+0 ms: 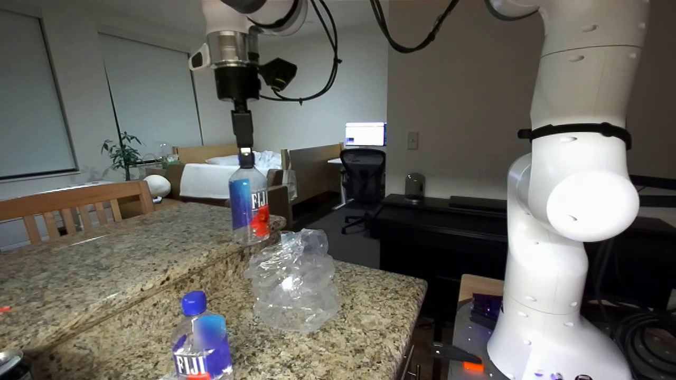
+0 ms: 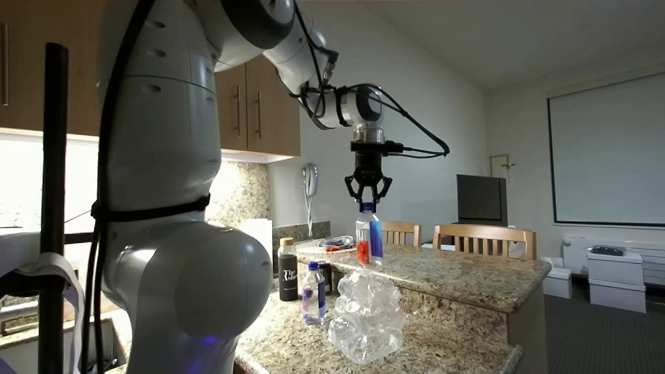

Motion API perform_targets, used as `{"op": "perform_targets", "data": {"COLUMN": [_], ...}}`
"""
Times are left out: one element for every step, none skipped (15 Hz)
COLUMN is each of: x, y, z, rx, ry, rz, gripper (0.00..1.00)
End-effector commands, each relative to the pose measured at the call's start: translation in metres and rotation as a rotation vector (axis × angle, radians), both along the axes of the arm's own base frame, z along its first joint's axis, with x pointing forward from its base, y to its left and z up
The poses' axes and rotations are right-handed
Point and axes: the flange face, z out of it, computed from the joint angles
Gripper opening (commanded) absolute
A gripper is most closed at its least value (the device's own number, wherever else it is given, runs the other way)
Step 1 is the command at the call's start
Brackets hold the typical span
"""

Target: Put one of the water bottles on the counter in the plastic bag

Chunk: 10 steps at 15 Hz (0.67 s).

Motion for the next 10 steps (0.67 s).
{"op": "perform_targets", "data": {"x": [-0.025,-0.03,-0.034,-0.039,-0.043,-0.048,-0.052,-0.055,-0.059,-0.062], "y": [-0.022,-0.028,-0.032,-0.035,-0.037,-0.038,-0.04,-0.041,-0.043,-0.044], "z": [0.0,-0.002,-0.004,-0.007,-0.009,-0.011,-0.014,-0.018,-0.022,-0.026], "rx": [0.008,0.007,0.012,0.014,0.014,0.013,0.012,0.015,0.017,0.024], "ry": [0.011,0.018,0.026,0.037,0.043,0.051,0.057,0.069,0.076,0.086], "rz": [-0.03,-0.039,-0.049,-0.054,-0.056,-0.059,-0.061,-0.064,-0.068,-0.069], "gripper": [0.15,0.15,0.15,0.15,0.15,0.15,0.15,0.15,0.15,0.15]}}
